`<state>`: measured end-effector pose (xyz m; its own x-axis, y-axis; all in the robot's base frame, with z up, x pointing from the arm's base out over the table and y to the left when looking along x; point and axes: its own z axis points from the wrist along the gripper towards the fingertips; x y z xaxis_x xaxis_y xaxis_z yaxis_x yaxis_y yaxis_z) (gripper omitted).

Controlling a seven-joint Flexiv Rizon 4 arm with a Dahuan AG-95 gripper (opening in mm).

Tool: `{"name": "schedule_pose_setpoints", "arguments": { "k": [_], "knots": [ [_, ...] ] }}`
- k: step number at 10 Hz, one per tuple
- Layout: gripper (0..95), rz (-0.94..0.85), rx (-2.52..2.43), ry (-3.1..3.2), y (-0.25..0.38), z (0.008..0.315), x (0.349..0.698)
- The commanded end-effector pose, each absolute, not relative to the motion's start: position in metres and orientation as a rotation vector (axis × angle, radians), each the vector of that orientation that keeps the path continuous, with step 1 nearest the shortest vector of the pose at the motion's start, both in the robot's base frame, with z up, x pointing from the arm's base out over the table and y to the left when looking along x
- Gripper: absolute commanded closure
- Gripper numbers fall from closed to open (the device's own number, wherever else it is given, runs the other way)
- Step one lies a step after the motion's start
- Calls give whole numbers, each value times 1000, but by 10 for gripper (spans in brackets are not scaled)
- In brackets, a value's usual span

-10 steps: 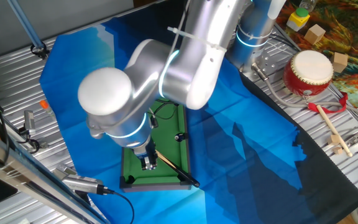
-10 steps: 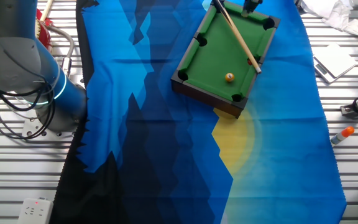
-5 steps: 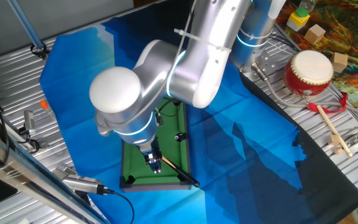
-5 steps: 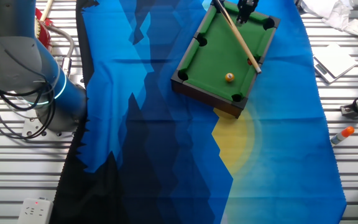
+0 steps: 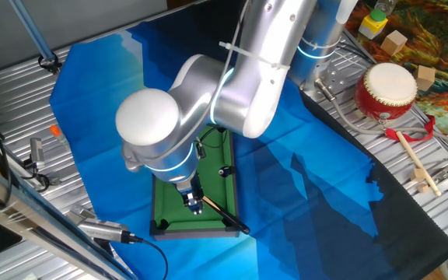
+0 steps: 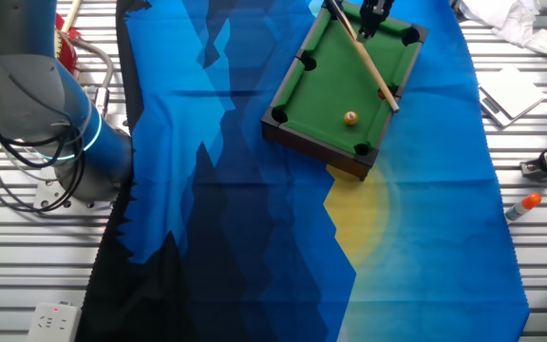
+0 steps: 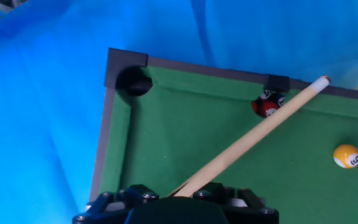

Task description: Hit the pool ball

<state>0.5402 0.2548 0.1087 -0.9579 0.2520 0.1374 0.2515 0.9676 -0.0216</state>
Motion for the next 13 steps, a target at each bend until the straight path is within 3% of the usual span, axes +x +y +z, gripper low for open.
{"name": "schedule_pose_setpoints", "arguments": {
  "k": [1,5,8,13],
  "knots": [
    [380,9,-383,-2978,253,104,541],
    [380,21,-384,-2985,246,87,545],
    [950,30,-370,-2998,240,76,547],
    [950,77,-325,-3011,235,82,540]
  ]
}}
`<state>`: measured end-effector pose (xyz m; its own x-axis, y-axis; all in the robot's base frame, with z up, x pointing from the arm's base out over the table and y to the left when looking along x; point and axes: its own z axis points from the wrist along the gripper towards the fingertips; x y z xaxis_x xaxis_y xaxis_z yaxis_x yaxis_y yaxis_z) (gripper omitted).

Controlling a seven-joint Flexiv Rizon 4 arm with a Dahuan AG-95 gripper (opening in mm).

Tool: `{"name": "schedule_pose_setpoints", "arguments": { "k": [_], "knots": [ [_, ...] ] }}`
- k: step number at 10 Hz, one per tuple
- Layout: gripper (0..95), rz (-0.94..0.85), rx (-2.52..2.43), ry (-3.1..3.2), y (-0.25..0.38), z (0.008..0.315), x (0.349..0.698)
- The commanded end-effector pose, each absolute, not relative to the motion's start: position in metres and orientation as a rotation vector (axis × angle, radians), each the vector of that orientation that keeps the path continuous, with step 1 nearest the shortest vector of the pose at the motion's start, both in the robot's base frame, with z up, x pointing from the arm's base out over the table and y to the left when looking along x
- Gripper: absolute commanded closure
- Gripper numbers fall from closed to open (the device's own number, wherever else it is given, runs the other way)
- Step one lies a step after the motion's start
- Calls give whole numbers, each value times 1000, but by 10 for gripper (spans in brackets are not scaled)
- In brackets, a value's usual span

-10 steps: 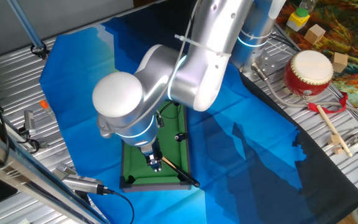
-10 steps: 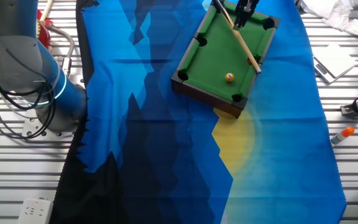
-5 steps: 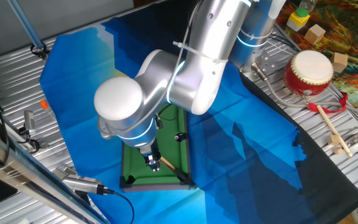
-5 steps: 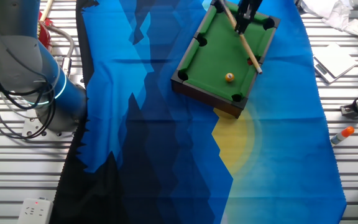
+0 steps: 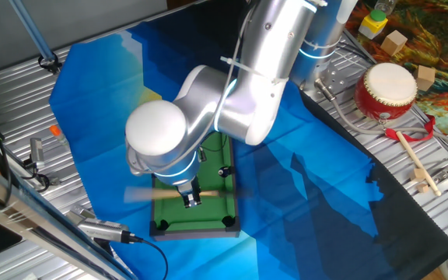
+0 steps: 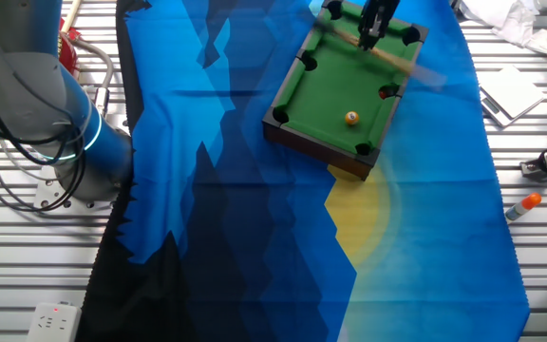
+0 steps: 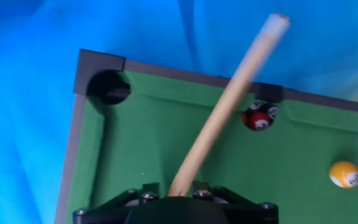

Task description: Hit the pool ball

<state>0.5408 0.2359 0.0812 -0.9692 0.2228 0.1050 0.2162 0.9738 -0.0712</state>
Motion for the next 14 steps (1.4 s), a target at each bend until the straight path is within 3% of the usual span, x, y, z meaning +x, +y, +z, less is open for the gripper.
{"name": "schedule_pose_setpoints", "arguments": {
  "k": [1,8,14],
  "knots": [
    [950,78,-320,-3013,235,83,539],
    [950,67,-268,-2987,246,127,517],
    [950,61,-240,-2990,244,131,513]
  ]
}}
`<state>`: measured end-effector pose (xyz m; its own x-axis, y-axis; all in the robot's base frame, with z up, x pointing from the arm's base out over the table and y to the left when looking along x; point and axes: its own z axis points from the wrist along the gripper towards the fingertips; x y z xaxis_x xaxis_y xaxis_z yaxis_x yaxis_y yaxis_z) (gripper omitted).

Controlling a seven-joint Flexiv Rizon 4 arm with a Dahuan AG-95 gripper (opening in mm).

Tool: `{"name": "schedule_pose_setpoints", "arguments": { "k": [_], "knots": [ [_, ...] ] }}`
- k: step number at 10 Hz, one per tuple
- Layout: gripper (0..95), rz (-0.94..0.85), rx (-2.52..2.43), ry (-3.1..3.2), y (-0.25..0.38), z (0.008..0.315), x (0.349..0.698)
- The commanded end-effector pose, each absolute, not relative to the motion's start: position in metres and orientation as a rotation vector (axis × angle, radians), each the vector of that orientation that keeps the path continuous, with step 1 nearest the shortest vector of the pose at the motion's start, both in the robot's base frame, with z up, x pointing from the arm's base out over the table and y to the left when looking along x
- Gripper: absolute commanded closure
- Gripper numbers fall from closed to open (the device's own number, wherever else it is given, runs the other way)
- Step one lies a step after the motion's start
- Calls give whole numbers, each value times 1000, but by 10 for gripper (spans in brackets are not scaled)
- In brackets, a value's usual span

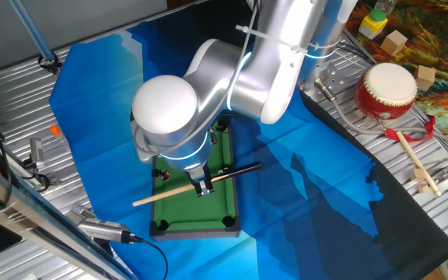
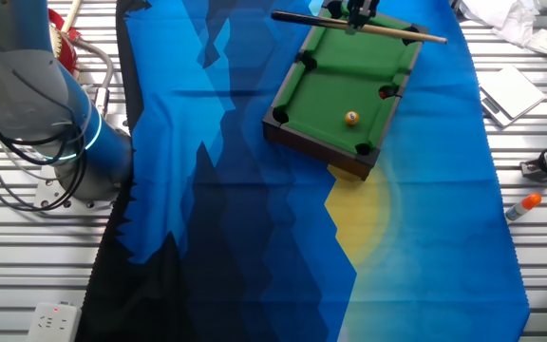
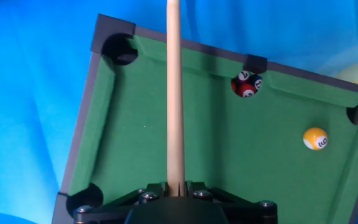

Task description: Hit the pool ball

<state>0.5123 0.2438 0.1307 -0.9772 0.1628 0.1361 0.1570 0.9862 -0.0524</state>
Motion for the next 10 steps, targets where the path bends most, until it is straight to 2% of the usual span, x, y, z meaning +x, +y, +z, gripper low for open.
{"name": "schedule_pose_setpoints", "arguments": {
  "k": [1,10],
  "knots": [
    [950,62,-243,-2990,244,131,513],
    [950,72,-252,-3006,254,115,536]
  ]
}}
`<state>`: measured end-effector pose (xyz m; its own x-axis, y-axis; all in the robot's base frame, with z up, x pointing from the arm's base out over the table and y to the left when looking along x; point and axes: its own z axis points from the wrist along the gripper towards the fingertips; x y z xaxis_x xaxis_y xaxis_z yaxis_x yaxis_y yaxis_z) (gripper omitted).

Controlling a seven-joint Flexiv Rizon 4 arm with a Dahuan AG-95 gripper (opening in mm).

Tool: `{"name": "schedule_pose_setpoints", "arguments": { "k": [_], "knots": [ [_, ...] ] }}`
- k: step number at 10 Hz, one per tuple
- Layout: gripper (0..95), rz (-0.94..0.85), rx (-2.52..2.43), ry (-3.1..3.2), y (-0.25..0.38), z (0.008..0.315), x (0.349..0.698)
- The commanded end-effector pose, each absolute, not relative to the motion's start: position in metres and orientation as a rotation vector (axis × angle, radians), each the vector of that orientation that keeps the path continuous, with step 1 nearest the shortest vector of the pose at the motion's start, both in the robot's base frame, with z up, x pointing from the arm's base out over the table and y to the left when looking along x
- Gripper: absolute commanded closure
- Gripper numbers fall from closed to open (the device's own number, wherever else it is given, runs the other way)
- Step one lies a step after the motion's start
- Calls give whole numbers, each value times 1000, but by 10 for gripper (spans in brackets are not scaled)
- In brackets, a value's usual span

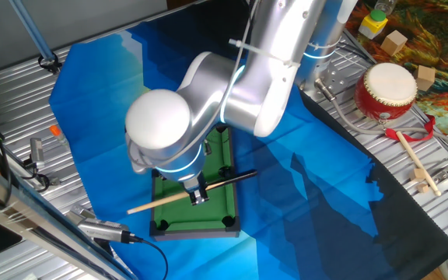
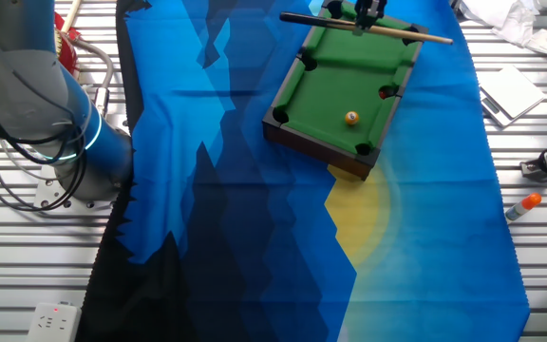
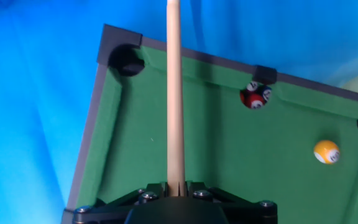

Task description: Hit the pool ball

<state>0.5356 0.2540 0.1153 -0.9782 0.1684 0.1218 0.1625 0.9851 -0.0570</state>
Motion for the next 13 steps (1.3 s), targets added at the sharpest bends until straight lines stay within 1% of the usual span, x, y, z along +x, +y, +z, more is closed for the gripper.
{"name": "schedule_pose_setpoints", "arguments": {
  "k": [1,5,9,10,11,12,13],
  "knots": [
    [950,70,-251,-3009,255,114,538],
    [950,65,-246,-3029,262,105,551],
    [950,72,-255,-3035,263,104,551],
    [570,75,-256,-3037,263,104,551],
    [570,75,-254,-3038,263,104,551],
    [380,74,-241,-3047,263,104,551],
    [380,73,-238,-3050,263,104,551]
  ]
}}
